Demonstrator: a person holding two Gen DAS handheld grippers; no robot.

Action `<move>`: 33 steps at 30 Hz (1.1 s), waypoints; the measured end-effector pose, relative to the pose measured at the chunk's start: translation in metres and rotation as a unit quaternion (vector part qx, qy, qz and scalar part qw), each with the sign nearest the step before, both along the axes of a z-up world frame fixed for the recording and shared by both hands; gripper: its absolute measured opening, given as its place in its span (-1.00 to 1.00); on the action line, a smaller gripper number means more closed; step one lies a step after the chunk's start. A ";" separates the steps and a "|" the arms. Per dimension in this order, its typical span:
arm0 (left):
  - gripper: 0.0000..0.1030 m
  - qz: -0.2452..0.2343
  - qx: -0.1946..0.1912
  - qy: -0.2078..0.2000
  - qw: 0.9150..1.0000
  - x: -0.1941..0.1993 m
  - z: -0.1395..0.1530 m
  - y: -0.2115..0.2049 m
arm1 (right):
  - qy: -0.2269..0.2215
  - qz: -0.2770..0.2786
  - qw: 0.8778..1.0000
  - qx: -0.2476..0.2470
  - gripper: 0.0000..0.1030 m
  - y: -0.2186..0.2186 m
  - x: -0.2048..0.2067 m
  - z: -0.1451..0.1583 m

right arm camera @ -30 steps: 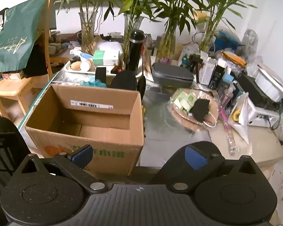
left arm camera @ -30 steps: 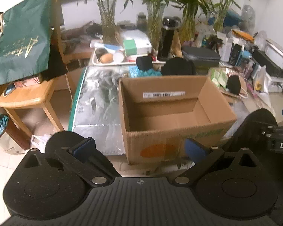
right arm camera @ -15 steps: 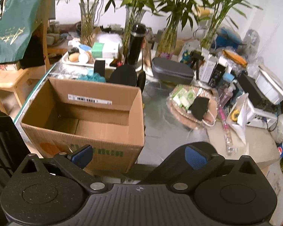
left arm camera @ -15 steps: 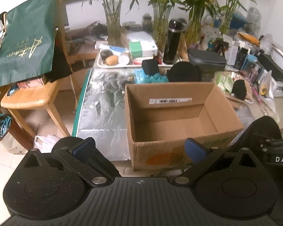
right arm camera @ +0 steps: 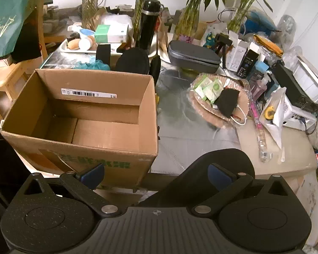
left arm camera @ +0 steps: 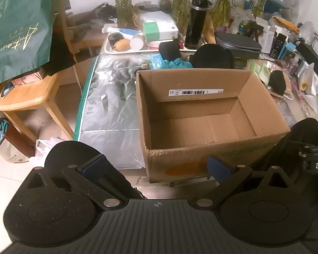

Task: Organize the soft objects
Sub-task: 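Move both grippers over the table toward the open cardboard box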

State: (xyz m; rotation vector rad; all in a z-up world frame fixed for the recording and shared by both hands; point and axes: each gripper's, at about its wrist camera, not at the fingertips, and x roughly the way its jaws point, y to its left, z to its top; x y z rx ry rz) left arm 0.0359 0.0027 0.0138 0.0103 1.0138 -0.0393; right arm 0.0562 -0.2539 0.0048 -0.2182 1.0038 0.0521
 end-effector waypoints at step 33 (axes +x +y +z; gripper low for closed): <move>1.00 -0.009 0.016 0.013 1.000 0.046 -0.010 -0.003 | 0.023 0.025 0.999 -0.005 1.00 -0.004 0.056 -0.014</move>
